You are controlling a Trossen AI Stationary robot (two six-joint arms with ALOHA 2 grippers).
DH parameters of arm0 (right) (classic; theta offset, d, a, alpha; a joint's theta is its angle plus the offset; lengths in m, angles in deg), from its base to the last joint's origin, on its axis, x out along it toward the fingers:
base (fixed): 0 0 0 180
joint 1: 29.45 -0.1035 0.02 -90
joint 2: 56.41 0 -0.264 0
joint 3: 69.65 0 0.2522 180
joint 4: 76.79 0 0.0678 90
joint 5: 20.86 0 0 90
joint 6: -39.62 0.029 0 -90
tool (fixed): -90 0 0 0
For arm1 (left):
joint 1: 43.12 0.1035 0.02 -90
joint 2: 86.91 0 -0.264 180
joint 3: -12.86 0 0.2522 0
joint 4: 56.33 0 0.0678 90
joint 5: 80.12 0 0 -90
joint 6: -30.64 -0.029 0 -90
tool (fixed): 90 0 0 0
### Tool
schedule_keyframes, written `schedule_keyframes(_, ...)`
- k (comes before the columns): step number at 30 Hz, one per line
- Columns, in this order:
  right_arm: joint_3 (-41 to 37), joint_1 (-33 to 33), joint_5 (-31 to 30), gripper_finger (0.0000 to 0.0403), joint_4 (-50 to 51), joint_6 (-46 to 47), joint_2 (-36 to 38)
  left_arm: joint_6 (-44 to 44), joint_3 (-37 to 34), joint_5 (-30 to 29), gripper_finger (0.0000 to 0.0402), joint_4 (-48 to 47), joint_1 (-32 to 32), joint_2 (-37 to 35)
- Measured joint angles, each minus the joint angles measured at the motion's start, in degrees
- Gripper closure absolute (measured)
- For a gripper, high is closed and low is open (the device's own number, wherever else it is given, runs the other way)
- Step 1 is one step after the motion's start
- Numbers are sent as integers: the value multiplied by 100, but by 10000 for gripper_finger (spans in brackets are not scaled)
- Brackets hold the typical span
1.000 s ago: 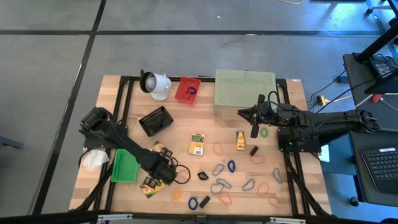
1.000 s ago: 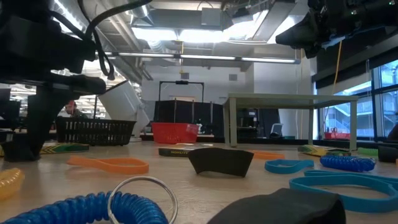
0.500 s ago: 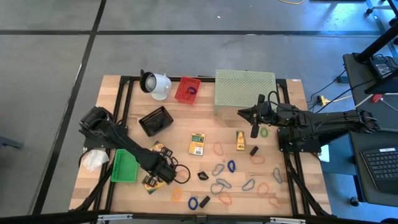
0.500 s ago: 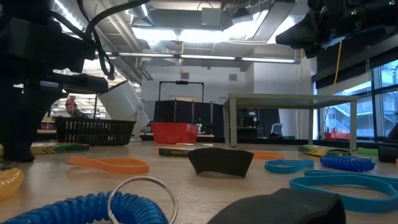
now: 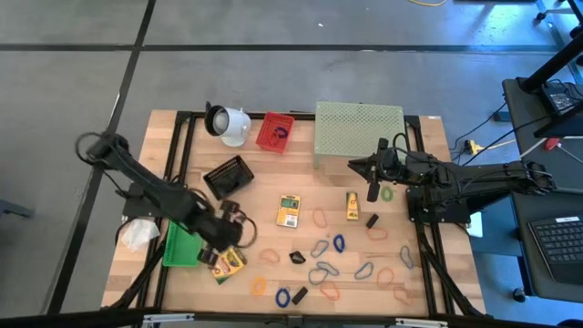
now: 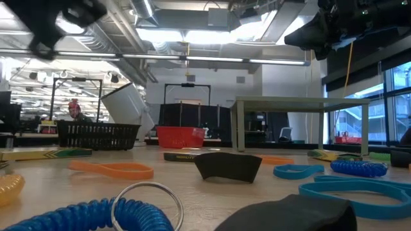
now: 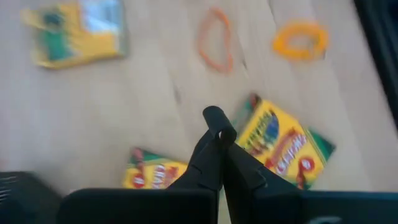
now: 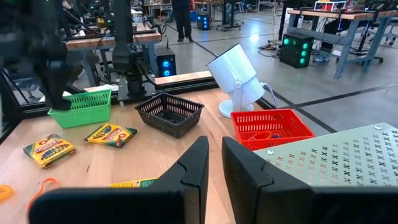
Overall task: Pick & Place Office Desk Supplies
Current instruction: Put the black rubber band into the black bin
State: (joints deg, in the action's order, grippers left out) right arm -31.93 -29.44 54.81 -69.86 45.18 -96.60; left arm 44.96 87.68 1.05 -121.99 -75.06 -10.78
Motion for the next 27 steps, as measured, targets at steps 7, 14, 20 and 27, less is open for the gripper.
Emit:
schedule_keyframes(7, 0, 0, -18, 353, -2, 0, 2, -197, 0, -1632, 395, 11, -140, -1166)
schedule_keyframes(14, 0, 0, -26, 353, 0, -1, 0, -650, 2, -3341, 394, 26, -134, -1753)
schedule_keyframes(20, 0, 0, -26, 353, -4, -11, 0, 144, 2, -4723, 394, 25, -68, -1865)
schedule_keyframes(27, 0, 0, -28, 353, -74, -182, 1, 1382, 2, -4969, 394, 14, 491, -1836)
